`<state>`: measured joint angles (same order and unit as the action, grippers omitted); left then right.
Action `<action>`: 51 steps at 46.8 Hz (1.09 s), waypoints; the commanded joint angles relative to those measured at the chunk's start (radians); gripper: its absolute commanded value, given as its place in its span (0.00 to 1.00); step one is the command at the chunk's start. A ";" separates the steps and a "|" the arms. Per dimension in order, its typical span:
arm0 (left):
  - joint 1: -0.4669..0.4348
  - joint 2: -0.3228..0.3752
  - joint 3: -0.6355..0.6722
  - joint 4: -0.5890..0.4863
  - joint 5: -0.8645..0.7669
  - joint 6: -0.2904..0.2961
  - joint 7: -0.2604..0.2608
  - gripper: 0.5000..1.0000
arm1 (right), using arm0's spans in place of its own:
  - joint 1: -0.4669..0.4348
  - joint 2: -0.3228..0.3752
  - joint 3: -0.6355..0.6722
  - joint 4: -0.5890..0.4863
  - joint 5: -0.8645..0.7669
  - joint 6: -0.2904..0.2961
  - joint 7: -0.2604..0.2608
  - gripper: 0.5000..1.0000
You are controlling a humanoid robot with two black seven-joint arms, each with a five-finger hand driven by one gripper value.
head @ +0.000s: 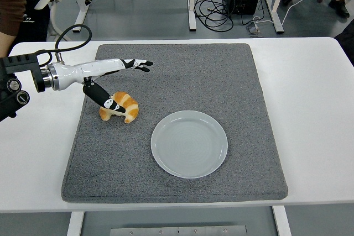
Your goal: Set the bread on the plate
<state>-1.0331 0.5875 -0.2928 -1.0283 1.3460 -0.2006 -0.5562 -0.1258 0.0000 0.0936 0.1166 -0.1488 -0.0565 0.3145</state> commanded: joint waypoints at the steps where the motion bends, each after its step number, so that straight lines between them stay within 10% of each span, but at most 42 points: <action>1: -0.002 0.000 0.047 0.005 0.004 0.061 -0.013 0.92 | 0.000 0.000 0.000 0.000 0.000 0.000 0.000 1.00; 13: -0.005 -0.006 0.164 0.069 -0.002 0.227 -0.025 0.92 | 0.000 0.000 0.000 0.000 0.000 0.000 0.000 1.00; 51: 0.045 -0.101 0.172 0.195 -0.074 0.239 -0.044 0.89 | 0.000 0.000 0.000 0.000 0.000 0.000 0.000 1.00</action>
<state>-0.9923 0.4868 -0.1211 -0.8368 1.2715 0.0364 -0.5993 -0.1258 0.0000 0.0935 0.1182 -0.1488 -0.0562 0.3145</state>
